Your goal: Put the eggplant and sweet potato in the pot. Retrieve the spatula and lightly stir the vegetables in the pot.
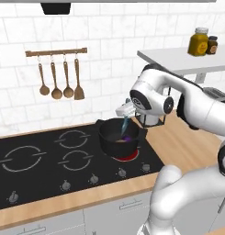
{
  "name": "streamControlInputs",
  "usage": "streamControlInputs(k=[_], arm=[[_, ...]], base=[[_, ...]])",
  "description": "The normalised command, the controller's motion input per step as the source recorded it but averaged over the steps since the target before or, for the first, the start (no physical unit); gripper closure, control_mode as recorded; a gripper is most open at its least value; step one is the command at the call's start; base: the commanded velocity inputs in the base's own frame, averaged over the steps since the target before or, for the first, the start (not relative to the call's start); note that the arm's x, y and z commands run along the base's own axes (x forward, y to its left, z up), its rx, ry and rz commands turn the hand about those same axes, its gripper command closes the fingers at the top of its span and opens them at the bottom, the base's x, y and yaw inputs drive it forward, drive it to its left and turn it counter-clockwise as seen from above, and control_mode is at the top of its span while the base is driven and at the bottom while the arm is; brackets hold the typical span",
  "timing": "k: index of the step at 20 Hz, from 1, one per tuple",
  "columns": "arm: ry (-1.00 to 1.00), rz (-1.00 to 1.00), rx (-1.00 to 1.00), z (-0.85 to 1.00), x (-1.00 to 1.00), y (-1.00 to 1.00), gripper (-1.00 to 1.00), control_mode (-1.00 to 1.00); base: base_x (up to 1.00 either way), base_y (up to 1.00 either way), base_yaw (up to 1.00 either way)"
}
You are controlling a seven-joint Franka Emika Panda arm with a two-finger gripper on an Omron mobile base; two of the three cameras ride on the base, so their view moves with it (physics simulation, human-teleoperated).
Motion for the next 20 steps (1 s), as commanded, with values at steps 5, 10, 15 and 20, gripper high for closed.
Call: streamControlInputs(k=[5, 10, 15, 20], arm=[[0.17, 0.00, -0.07, -0.48, 0.00, 0.18, 1.00, -1.00], [0.18, 0.00, -0.09, -0.36, 0.00, 0.03, 1.00, -1.00], [0.07, 0.00, -0.04, -0.07, 0.04, 0.00, 1.00, -1.00], [-0.04, 0.00, 0.00, 0.20, 0.04, 0.00, 1.00, -1.00]], base=[[0.00, 0.00, 0.00], [0.00, 0.00, 0.00], [0.00, 0.00, 0.00], [0.00, 0.00, 0.00]])
